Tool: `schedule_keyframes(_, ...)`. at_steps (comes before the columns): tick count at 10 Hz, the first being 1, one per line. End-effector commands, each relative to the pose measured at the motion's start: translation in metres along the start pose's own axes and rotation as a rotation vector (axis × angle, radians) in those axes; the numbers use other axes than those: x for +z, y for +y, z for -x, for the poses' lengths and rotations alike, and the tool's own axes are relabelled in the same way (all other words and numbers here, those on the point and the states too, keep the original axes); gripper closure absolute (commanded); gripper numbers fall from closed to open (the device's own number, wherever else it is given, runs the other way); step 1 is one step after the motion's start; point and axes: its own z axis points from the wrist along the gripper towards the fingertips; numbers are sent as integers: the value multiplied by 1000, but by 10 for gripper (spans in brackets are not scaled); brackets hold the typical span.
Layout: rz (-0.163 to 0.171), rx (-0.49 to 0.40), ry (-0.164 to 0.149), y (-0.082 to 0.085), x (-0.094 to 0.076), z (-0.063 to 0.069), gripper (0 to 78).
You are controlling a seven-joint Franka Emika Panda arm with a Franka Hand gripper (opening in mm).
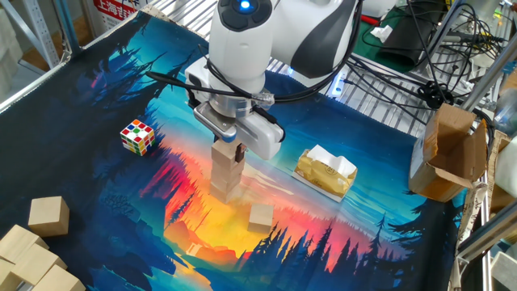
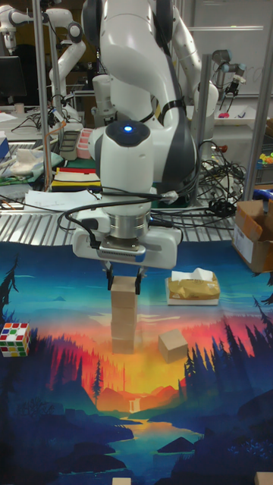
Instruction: Stack the blocks in a vertical line of five
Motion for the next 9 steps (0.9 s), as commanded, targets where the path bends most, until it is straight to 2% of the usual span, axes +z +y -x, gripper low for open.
schedule_keyframes(1, 0, 0, -4, 0, -2, 1, 764)
schedule_keyframes(8, -1, 8, -4, 0, -2, 1, 764)
schedule_keyframes(9, -2, 8, -4, 0, -2, 1, 1)
